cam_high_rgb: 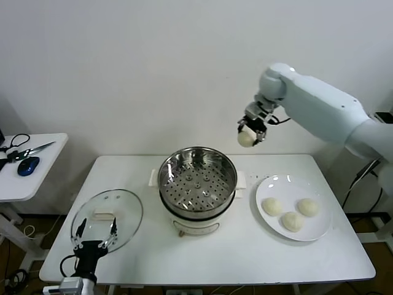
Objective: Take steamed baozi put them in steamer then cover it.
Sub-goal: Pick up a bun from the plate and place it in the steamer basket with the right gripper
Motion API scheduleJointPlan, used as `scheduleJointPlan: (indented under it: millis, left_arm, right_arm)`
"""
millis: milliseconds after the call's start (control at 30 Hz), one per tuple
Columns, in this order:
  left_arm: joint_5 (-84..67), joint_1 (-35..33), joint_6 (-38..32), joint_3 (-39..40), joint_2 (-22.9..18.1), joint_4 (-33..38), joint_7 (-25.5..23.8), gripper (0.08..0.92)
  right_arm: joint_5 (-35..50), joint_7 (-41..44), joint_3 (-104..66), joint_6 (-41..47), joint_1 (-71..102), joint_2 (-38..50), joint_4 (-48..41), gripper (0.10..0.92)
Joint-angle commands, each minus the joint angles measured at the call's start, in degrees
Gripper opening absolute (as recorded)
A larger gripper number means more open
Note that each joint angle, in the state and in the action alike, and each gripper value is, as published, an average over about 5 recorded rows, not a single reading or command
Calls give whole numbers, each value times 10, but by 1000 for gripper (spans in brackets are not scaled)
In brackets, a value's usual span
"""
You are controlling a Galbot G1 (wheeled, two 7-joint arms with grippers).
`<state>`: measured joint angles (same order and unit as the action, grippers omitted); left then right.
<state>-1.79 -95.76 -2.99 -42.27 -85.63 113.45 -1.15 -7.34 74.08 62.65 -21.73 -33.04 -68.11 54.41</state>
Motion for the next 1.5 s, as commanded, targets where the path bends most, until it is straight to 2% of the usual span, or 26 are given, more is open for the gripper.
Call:
scheduleJointPlan:
  millis: [33,500,700,1133,1367,1500]
  left_arm:
    - [0,0,3,-1,7,1,1,823]
    - [-3,-1,3,-7,10,-6,1,823]
    - [-3,-2,1,-8,10,-9,1,823]
    - [-2,-5,0,-6,8,-13,0,823]
    - [-1,-6,0,-8,7,-10,0,823]
    - [0,-8,-1,-7,7,-7,0,823]
  right_arm:
    - [-71,1,25,-78,-7,-91,42,704]
    - [-268,-44,-35,-140,126,-140,25,704]
    - [-304,-52,-45,-144,159,-140,15,704]
    - [-314,-66,-62,-146,179,-154,-28,715]
    - [-279,-55,-65,-139,155,-133,-1,815]
    - [-228,-42,-64,-138,117,-106,26,822]
